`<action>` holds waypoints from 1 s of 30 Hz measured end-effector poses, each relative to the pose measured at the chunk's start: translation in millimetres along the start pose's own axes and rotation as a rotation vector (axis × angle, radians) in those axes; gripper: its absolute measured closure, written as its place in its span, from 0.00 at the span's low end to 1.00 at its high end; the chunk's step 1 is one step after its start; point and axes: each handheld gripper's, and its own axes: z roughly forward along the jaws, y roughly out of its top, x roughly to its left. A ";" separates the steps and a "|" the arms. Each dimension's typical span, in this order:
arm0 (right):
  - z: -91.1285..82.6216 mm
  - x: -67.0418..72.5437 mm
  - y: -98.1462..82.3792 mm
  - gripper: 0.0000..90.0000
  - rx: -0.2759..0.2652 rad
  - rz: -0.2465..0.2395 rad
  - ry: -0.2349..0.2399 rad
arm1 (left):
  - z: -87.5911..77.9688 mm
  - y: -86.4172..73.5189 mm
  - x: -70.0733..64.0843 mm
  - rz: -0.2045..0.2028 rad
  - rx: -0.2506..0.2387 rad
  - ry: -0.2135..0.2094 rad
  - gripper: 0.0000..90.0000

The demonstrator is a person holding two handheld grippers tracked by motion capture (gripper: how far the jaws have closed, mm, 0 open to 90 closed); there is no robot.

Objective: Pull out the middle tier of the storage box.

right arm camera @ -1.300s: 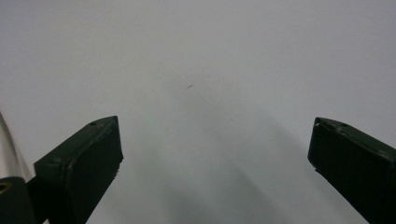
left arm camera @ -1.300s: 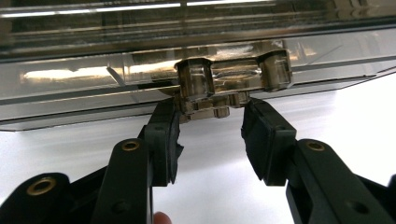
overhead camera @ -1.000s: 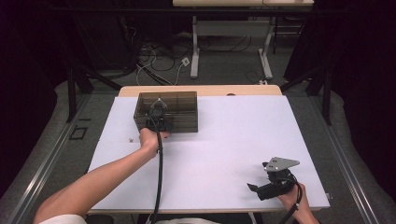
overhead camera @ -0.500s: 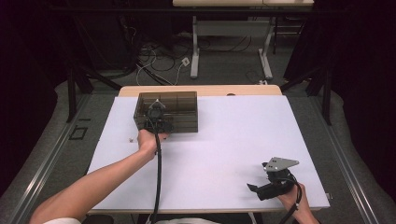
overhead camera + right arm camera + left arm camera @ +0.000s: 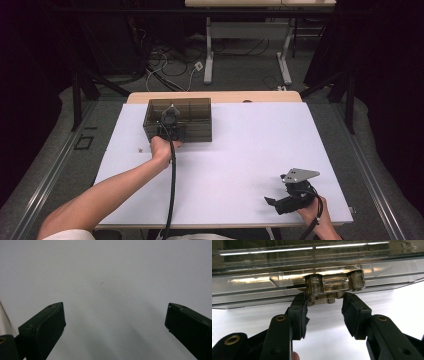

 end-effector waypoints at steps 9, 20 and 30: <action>-0.1 0.4 0.1 0.03 -0.004 0.003 0.001 | -1.0 -0.8 0.7 -0.003 -0.005 -0.010 0.63; 0.0 -0.2 -0.1 0.03 -0.010 -0.003 0.004 | -2.9 -7.7 0.4 0.001 -0.008 -0.012 0.63; -0.5 0.5 -0.4 0.03 -0.012 0.003 0.001 | -5.8 -16.5 -0.6 0.022 -0.023 -0.013 0.62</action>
